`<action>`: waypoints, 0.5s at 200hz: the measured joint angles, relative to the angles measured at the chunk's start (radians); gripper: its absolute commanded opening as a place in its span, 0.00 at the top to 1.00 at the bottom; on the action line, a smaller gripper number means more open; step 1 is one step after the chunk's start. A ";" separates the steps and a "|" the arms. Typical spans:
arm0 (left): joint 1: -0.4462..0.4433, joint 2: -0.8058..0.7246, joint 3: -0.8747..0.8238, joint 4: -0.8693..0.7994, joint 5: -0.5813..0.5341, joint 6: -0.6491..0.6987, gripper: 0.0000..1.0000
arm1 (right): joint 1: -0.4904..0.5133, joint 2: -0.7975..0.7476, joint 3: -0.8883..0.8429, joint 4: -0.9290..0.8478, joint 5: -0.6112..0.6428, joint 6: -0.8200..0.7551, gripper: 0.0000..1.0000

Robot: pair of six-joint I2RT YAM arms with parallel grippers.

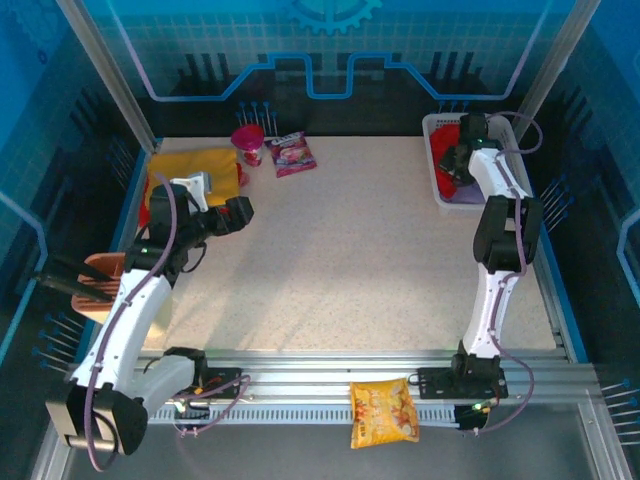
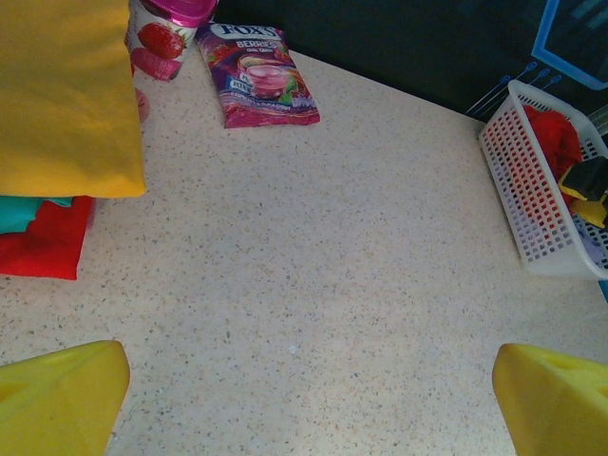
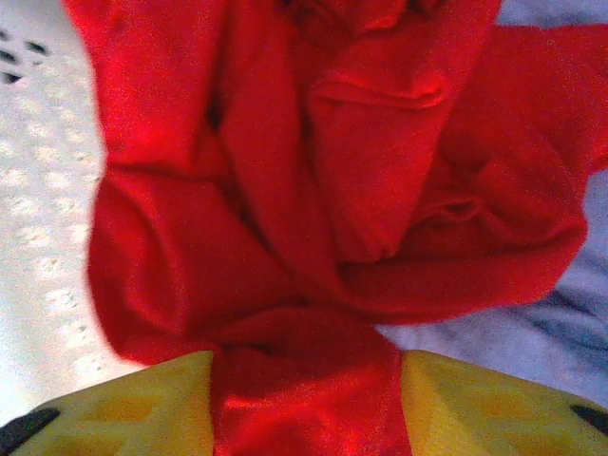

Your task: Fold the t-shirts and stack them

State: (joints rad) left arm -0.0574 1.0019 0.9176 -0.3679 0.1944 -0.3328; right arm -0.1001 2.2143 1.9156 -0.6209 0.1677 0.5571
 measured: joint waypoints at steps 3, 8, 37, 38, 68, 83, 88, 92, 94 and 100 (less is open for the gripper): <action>0.000 0.000 0.000 0.000 0.002 0.000 0.01 | -0.003 0.005 0.002 -0.002 -0.003 -0.001 0.50; 0.000 0.000 -0.001 0.000 0.003 0.000 0.01 | -0.009 0.013 0.008 -0.005 -0.008 0.000 0.54; 0.000 0.000 -0.002 0.002 0.006 -0.001 0.01 | -0.032 0.051 0.044 -0.013 -0.053 -0.012 0.93; 0.000 0.000 -0.002 0.002 0.006 -0.001 0.01 | -0.032 0.051 0.044 -0.014 -0.054 -0.009 0.94; 0.000 -0.001 -0.006 0.008 0.006 -0.001 0.01 | -0.039 0.041 0.028 0.003 -0.082 -0.012 1.00; -0.001 -0.002 -0.007 0.008 0.006 -0.002 0.01 | -0.040 0.001 -0.024 0.035 -0.095 -0.019 1.00; -0.001 -0.002 -0.007 0.008 0.006 -0.002 0.01 | -0.040 -0.020 -0.048 0.046 -0.098 -0.024 1.00; -0.002 -0.002 -0.007 0.008 0.006 -0.002 0.01 | -0.040 -0.038 -0.064 0.055 -0.101 -0.027 1.00; -0.002 -0.003 -0.007 0.008 0.006 -0.002 0.01 | -0.039 -0.045 -0.070 0.059 -0.101 -0.029 1.00; -0.004 -0.003 -0.008 0.010 0.006 -0.003 0.01 | -0.039 -0.076 -0.093 0.071 -0.102 -0.034 1.00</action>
State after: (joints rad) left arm -0.0612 0.9993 0.9092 -0.3580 0.2001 -0.3355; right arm -0.1387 2.1384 1.8225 -0.5503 0.0658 0.5228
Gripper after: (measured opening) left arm 0.992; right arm 0.063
